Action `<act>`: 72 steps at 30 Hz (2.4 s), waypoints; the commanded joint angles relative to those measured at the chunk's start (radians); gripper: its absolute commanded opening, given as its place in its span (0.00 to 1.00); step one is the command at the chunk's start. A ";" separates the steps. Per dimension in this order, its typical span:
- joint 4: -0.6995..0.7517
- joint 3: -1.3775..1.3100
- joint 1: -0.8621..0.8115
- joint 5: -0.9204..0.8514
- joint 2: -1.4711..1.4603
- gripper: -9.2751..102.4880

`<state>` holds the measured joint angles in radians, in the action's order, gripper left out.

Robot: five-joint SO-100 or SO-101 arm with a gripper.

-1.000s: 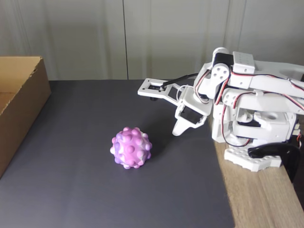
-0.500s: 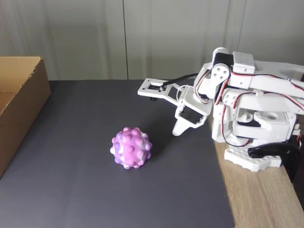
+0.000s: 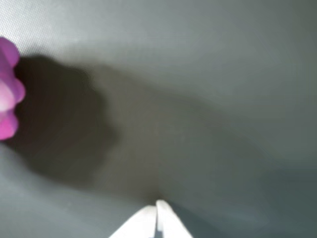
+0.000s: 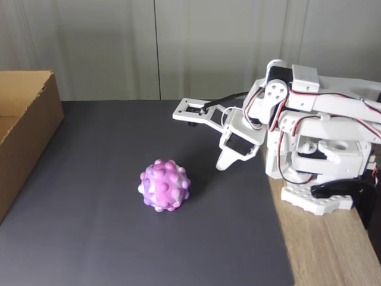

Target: Grasp a ball and put it in the box.

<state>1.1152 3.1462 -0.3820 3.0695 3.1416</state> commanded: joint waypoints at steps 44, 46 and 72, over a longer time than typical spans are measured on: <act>0.009 -0.307 0.218 0.095 -0.011 0.08; 0.014 -0.341 0.245 0.087 -0.012 0.08; -0.383 -0.660 0.328 0.084 -0.647 0.18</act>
<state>0.7517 2.5234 -0.0460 3.1477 2.4989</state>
